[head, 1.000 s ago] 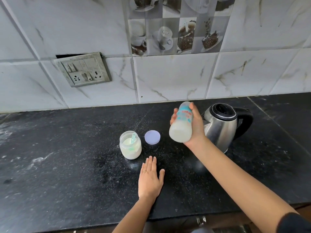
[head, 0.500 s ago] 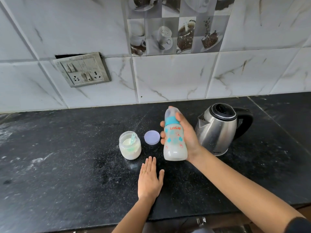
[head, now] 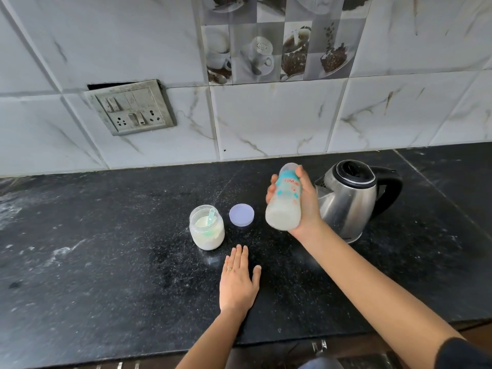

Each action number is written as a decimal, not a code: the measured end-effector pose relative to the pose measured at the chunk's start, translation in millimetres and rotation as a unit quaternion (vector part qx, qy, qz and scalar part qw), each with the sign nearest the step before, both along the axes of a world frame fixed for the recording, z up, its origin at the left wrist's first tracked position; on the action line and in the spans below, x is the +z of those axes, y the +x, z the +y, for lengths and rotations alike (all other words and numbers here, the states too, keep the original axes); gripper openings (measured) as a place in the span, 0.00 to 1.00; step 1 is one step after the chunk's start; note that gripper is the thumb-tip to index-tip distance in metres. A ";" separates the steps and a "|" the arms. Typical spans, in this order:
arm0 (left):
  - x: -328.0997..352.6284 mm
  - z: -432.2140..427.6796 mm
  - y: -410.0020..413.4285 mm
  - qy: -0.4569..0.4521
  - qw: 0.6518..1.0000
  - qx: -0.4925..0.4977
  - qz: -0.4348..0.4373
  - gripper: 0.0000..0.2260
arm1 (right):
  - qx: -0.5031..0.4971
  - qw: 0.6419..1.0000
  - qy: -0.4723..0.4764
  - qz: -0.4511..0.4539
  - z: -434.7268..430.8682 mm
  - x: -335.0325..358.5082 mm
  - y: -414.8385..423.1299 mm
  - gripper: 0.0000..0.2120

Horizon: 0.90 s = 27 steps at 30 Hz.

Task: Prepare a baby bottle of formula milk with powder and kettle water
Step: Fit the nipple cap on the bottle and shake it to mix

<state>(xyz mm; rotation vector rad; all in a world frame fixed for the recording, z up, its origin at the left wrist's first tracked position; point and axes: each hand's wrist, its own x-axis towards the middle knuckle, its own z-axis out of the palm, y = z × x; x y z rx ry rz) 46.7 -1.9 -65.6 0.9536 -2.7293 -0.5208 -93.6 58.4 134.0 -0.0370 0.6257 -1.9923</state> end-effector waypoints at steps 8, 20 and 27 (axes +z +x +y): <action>0.2 -0.6 0.4 -0.002 1.000 -0.004 -0.008 0.35 | -0.010 1.000 -0.005 0.002 -1.6 1.5 0.1 0.16; 2.3 -0.3 1.4 0.001 1.000 -0.006 -0.007 0.36 | 0.035 0.997 -0.023 0.065 0.9 0.1 13.8 0.22; 1.9 -1.0 0.6 0.002 1.000 -0.007 -0.013 0.36 | -0.028 0.999 0.001 0.026 2.3 7.4 14.0 0.16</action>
